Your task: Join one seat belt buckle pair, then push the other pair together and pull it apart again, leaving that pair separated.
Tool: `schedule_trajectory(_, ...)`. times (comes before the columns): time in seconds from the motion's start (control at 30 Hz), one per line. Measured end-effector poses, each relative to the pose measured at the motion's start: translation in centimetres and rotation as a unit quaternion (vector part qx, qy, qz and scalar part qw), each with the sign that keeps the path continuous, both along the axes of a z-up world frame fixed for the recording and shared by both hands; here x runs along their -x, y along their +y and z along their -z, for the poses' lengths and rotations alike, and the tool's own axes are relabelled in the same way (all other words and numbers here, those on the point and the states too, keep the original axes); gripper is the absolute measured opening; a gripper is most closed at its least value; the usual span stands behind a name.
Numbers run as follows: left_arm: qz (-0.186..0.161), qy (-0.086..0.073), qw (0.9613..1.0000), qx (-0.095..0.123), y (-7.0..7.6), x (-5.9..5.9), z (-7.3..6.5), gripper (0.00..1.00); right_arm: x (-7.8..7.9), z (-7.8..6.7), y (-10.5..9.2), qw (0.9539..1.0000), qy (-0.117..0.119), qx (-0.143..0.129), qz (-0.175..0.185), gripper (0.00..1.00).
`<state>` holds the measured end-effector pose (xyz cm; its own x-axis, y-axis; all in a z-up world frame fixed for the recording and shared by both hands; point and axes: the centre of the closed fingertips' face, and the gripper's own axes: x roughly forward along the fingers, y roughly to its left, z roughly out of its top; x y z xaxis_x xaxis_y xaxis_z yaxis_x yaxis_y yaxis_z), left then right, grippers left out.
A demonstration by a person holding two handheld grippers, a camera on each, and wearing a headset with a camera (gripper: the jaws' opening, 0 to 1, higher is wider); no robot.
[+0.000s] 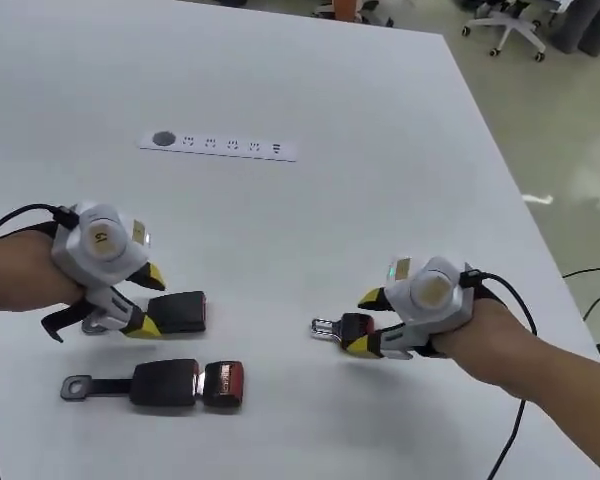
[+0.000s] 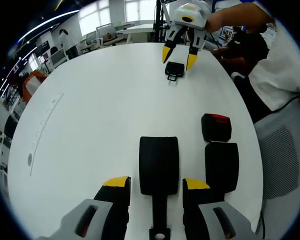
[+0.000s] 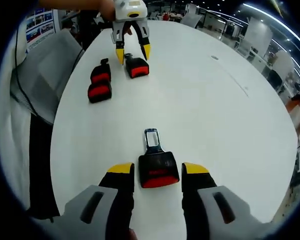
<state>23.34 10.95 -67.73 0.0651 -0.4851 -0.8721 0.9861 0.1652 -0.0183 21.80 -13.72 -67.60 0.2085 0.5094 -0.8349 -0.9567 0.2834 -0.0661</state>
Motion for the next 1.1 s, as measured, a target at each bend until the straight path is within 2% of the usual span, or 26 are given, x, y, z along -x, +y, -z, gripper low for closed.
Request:
schedule_trajectory(0.17,0.004,0.003,1.0000,-0.006,-0.2,-0.2,0.9,0.43,0.1,0.8,-0.2,0.9999,0.010,0.004,-0.002,0.34)
schedule_trajectory(0.27,0.007,0.011,0.9998,-0.014,-0.2,0.0,1.3,0.41,0.0,1.1,0.1,0.9999,0.014,0.004,-0.007,0.34)
schedule_trajectory(0.3,0.019,0.004,0.9997,-0.013,-0.4,-0.1,1.2,0.41,0.0,1.0,0.0,0.9999,0.014,0.004,-0.009,0.34)
schedule_trajectory(0.33,0.004,0.012,0.9998,-0.016,-0.1,0.0,1.4,0.41,0.0,1.0,0.1,0.9998,0.016,0.002,-0.009,0.34)
schedule_trajectory(0.37,0.007,0.013,0.9998,-0.015,-0.1,0.1,1.4,0.40,0.0,0.9,0.2,0.9998,0.016,0.001,-0.010,0.34)
schedule_trajectory(0.43,0.028,0.002,0.9993,-0.025,-0.1,-0.2,1.5,0.40,-0.2,1.2,0.2,0.9998,0.016,0.001,-0.013,0.34)
schedule_trajectory(0.47,0.022,0.006,0.9995,-0.023,-0.3,0.0,1.5,0.39,-0.2,1.2,0.2,0.9997,0.018,0.000,-0.014,0.34)
schedule_trajectory(0.63,0.036,0.006,0.9990,-0.025,-0.5,0.4,1.4,0.35,-0.3,1.6,0.1,0.9995,0.020,0.001,-0.022,0.34)
schedule_trajectory(0.83,0.049,0.004,0.9982,-0.034,-1.1,1.2,0.7,0.34,-0.2,1.8,0.1,0.9990,0.029,0.004,-0.035,0.34)
schedule_trajectory(1.1,0.066,0.007,0.9963,-0.054,-1.2,1.1,0.8,0.34,-0.1,1.9,0.5,0.9986,0.025,0.014,-0.045,0.34)
